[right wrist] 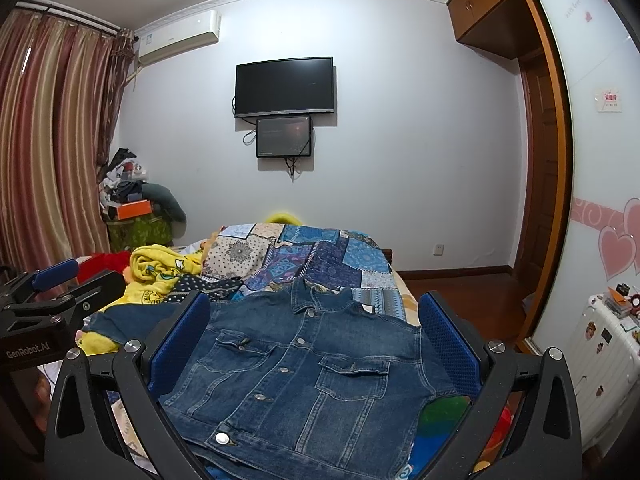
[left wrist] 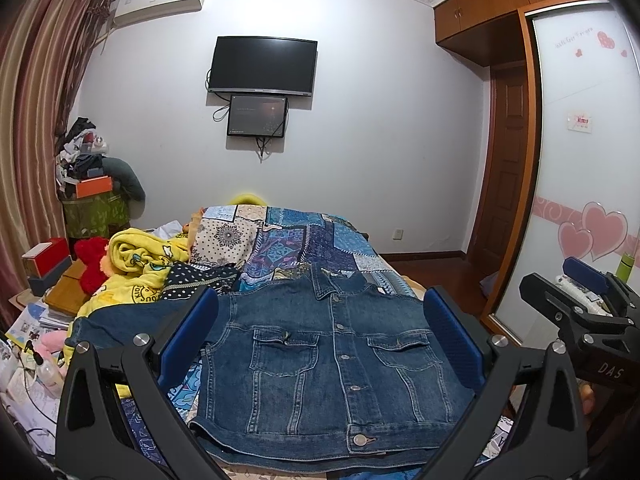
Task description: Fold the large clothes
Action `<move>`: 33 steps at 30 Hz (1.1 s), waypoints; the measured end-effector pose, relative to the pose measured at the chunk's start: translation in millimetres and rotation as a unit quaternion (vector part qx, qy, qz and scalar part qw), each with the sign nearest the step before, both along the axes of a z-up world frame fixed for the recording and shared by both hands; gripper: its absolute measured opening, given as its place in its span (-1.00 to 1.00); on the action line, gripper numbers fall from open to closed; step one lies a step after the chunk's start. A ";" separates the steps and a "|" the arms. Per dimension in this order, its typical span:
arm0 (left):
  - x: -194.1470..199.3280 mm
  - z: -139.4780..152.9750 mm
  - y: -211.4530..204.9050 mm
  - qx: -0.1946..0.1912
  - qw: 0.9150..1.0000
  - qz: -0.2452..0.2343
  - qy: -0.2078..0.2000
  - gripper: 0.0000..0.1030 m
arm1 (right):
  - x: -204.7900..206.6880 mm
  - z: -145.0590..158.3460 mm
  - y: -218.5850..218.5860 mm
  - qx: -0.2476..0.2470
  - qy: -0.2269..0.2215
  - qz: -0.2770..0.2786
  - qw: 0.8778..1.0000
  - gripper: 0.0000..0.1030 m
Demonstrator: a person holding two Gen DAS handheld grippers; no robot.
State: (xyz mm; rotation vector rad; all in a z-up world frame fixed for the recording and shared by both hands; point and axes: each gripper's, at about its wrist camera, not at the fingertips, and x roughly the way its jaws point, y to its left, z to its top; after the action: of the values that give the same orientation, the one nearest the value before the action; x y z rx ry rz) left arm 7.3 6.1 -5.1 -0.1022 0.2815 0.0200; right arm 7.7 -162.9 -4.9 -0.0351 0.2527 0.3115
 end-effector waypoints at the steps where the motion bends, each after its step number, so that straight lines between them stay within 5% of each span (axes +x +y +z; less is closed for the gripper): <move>1: -0.1 -0.3 0.1 0.000 1.000 0.000 0.000 1.00 | 0.1 0.0 -0.1 0.000 0.000 0.000 1.000 1.00; 33: 4.8 -5.1 4.7 -0.011 1.000 0.000 0.008 1.00 | 4.5 -1.1 1.0 -0.004 0.007 -0.003 1.000 1.00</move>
State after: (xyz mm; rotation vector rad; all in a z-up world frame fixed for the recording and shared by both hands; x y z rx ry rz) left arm 12.1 10.8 -10.1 -0.1230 0.2968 0.0181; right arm 12.2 -161.8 -6.0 -0.0390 0.2686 0.3045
